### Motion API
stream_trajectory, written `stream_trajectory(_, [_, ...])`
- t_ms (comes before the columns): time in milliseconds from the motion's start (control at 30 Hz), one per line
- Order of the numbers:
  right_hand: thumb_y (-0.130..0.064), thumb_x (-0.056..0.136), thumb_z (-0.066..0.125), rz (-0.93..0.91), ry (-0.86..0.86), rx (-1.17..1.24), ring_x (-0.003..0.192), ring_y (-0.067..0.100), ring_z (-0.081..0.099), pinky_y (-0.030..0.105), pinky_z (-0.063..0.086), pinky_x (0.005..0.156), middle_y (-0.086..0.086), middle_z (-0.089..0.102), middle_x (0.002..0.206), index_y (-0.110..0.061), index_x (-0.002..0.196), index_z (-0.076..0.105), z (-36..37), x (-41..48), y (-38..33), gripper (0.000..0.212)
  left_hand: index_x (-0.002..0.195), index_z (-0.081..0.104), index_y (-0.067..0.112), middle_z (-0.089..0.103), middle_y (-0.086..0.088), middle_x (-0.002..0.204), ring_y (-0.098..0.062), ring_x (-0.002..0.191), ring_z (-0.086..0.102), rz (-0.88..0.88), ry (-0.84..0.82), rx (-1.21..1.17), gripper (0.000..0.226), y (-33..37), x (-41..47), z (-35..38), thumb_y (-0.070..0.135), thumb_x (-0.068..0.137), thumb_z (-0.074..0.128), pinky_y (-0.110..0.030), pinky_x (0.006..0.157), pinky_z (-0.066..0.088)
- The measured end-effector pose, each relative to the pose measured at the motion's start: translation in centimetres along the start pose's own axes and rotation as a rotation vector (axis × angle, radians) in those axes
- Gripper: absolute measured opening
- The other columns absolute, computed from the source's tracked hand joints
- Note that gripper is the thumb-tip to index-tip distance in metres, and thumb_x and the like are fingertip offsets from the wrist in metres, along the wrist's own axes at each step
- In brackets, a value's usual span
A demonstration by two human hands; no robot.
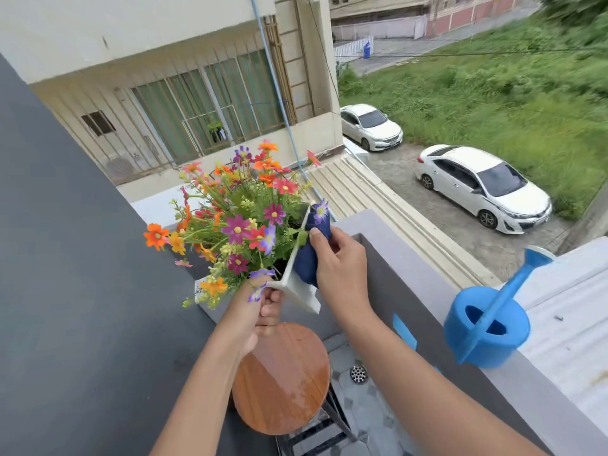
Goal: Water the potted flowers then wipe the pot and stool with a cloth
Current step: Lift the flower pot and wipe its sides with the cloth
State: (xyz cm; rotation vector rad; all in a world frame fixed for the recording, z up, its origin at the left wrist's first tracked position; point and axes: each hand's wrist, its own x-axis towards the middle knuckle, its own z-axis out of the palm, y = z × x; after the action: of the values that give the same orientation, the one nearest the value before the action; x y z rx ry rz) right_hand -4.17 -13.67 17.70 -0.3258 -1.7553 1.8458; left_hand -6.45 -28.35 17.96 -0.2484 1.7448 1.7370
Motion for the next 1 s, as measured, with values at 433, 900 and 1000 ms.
stream_trajectory(433, [-0.033,0.087,0.064,0.250,-0.303,-0.223,0.059,0.015,0.054,0.030,0.039,0.065,0.003,0.059,0.063,-0.014,0.069,0.066,-4.0,10.2,0.0,0.026,0.054,0.036,0.021,0.021,0.008,0.040,-0.008,0.036,0.009,0.063,-0.007,0.249,0.040,1.8,-0.9,-2.0,0.030,0.092,0.034,-0.020,0.047,0.002])
stream_trajectory(900, [-0.010,0.086,0.070,0.446,-0.637,-0.407,0.049,0.016,0.050,0.029,0.039,0.054,-0.001,0.049,0.047,-0.011,0.057,0.047,-4.9,9.3,-3.2,0.037,0.062,0.032,0.018,0.031,0.008,0.043,-0.006,0.033,0.013,0.124,-0.020,0.443,0.027,2.6,-2.8,-3.6,0.015,0.088,0.036,-0.022,0.048,0.005])
stream_trajectory(1000, [-0.024,0.075,0.072,0.347,-0.501,-0.495,0.063,0.021,0.047,0.034,0.038,0.058,0.005,0.046,0.064,-0.010,0.067,0.047,-4.4,8.5,-2.4,0.030,0.058,0.034,0.021,0.030,0.003,0.052,-0.008,0.036,0.012,0.100,-0.005,0.393,0.031,2.2,-2.0,-4.1,0.024,0.089,0.036,-0.024,0.051,0.003])
